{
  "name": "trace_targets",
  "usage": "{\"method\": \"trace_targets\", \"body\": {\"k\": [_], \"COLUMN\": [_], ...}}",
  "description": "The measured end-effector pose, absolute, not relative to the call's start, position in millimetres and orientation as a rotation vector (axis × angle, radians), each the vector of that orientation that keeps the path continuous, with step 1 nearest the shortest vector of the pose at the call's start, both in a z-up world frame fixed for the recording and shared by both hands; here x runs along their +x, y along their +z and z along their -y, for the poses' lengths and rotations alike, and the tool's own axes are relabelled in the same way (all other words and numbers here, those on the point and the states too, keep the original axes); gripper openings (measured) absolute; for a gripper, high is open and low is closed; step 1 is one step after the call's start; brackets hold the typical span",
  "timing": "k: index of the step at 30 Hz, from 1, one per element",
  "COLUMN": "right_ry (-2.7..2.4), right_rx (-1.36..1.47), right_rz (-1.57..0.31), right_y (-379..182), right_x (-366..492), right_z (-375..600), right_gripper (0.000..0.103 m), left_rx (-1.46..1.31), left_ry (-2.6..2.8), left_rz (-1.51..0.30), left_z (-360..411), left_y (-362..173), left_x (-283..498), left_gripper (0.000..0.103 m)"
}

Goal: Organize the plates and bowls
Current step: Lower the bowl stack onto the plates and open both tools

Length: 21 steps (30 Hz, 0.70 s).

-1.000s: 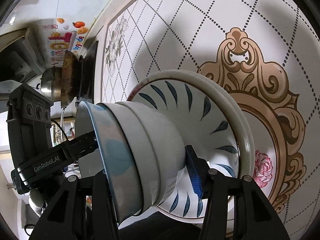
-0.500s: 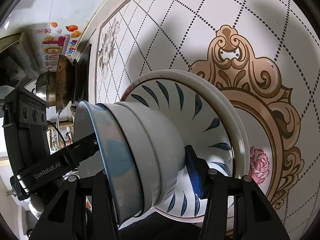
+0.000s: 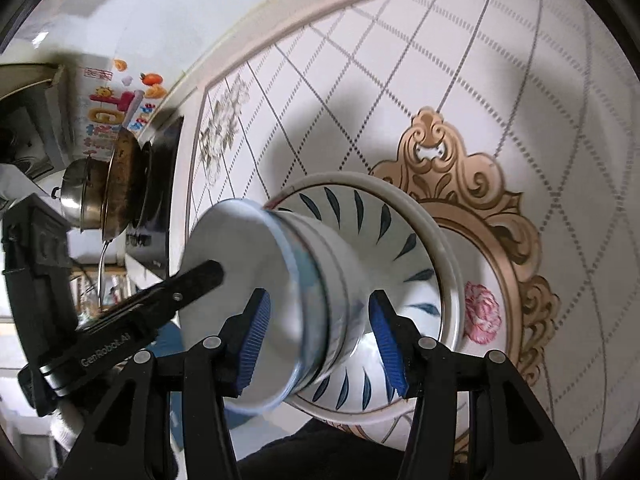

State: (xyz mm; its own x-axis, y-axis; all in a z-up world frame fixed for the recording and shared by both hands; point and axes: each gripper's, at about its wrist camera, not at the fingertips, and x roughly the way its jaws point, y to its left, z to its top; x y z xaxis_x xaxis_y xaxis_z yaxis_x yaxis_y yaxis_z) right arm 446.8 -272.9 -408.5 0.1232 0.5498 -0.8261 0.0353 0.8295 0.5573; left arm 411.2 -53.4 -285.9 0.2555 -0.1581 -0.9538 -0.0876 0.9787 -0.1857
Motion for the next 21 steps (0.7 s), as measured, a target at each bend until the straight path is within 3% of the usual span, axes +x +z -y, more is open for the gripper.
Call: {"method": "trace_targets", "body": {"k": [4, 12, 17, 21], "right_ry": [0.313, 0.143, 0.074, 0.052], "right_rx": [0.458, 0.373, 0.347, 0.32], "right_rz": [-1.319, -1.129, -1.062, -1.02], "right_y": [-374.6, -296.2, -262.2, -237.6], "right_x": [412.6, 327.5, 281.6, 247.7], "right_z": [268.3, 254.9, 245.6, 238.2], "right_gripper": [0.059, 0.091, 0.096, 0.097], "left_rx": [-0.156, -0.077, -0.055, -0.056], "left_ry": [-0.062, -0.113, -0.116, -0.113], "left_rz": [-1.238, -1.097, -1.032, -0.983], "left_z": [48.3, 38.2, 32.1, 28.4], "left_y": [-259.8, -206.3, -179.7, -159.0], "left_x": [390.8, 332.8, 296.1, 264.6], "left_gripper": [0.038, 0.042, 0.043, 0.056]}}
